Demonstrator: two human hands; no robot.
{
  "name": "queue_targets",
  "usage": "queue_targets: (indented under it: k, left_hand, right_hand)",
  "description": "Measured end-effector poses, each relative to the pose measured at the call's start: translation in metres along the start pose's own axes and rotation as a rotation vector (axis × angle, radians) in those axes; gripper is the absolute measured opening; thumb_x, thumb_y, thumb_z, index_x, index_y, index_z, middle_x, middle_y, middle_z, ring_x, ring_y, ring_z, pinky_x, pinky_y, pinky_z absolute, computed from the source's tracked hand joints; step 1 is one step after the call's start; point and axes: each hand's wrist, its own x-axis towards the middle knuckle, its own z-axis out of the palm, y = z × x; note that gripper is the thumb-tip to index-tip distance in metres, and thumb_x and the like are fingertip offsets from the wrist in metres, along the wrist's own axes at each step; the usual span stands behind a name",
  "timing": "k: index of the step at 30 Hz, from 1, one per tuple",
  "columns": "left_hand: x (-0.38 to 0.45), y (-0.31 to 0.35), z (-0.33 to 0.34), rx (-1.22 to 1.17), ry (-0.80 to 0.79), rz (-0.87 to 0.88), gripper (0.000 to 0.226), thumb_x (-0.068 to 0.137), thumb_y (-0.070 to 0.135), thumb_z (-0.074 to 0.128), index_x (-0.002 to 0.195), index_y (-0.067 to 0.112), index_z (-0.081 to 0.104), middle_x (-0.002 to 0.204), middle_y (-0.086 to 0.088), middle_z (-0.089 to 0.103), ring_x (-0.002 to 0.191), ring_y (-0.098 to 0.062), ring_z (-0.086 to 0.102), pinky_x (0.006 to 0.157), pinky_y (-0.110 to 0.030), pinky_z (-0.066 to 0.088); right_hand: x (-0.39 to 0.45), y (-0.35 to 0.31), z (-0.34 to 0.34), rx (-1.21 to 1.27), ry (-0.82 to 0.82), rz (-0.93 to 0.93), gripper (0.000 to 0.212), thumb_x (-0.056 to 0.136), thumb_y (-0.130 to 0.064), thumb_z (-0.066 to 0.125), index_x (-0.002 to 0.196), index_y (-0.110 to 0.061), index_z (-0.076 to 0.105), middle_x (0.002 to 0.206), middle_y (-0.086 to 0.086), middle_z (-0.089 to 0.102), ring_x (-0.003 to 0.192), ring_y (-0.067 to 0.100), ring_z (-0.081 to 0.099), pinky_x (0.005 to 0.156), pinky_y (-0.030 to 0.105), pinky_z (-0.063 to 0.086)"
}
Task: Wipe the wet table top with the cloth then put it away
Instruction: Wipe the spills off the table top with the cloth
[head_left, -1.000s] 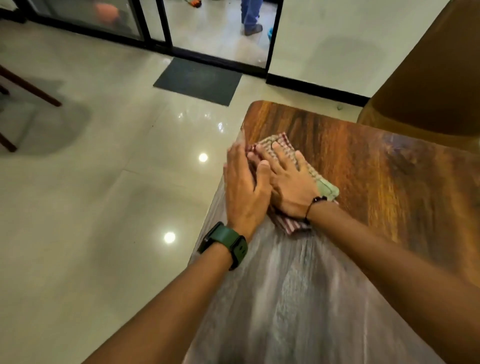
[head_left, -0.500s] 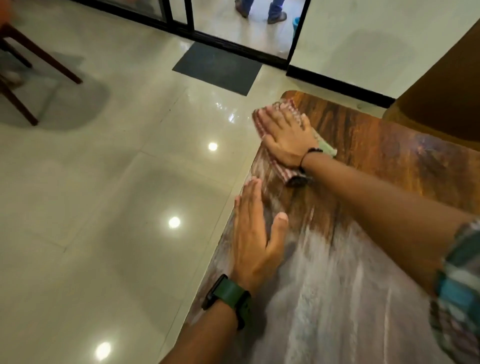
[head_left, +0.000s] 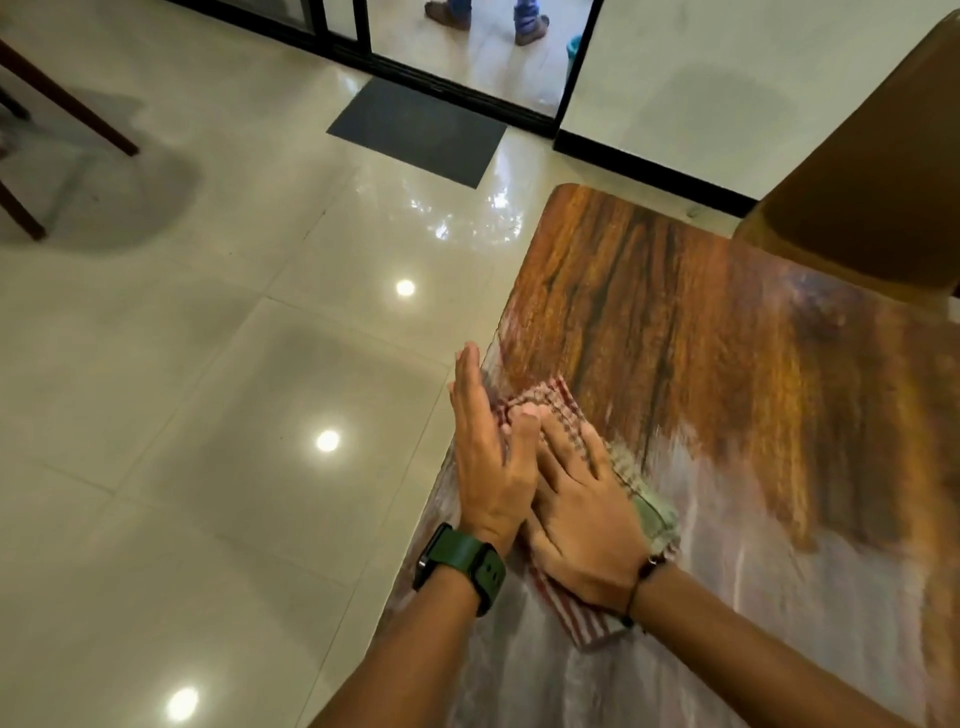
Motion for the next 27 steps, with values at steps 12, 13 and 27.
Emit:
queue_targets:
  k: [12,13,27]
  left_hand:
    - [0.000,-0.007,0.007,0.052,-0.031,0.065,0.065,0.082,0.050,0.034,0.141,0.035,0.011,0.155,0.003,0.016,0.142,-0.008,0.012,0.115,-0.049,0.019]
    - [-0.001,-0.006,0.006,0.056,-0.036,0.070,0.066,0.082,0.051,0.034,0.141,0.036,0.010,0.155,0.004,0.015,0.142,-0.007,0.011,0.115,-0.050,0.018]
    - [0.003,-0.002,-0.002,-0.177,0.104,0.003,0.078,0.079,0.045,0.040,0.146,0.015,0.015,0.149,0.010,0.019,0.130,0.014,0.019,0.099,-0.002,0.022]
  right_hand:
    - [0.189,0.100,-0.032,-0.051,0.031,0.280,0.056,0.097,-0.046,0.018,0.151,-0.032,0.008,0.160,-0.002,0.000,0.146,0.021,-0.001,0.114,0.055,-0.002]
    - [0.196,0.101,-0.033,-0.044,0.030,0.310,0.055,0.098,-0.045,0.019,0.151,-0.032,0.008,0.160,-0.001,-0.001,0.146,0.022,-0.002,0.114,0.055,-0.003]
    - [0.032,0.005,0.008,-0.081,0.040,-0.004,0.063,0.093,-0.042,0.031,0.150,-0.025,0.008,0.155,-0.004,0.000,0.145,0.022,-0.002,0.114,0.055,0.000]
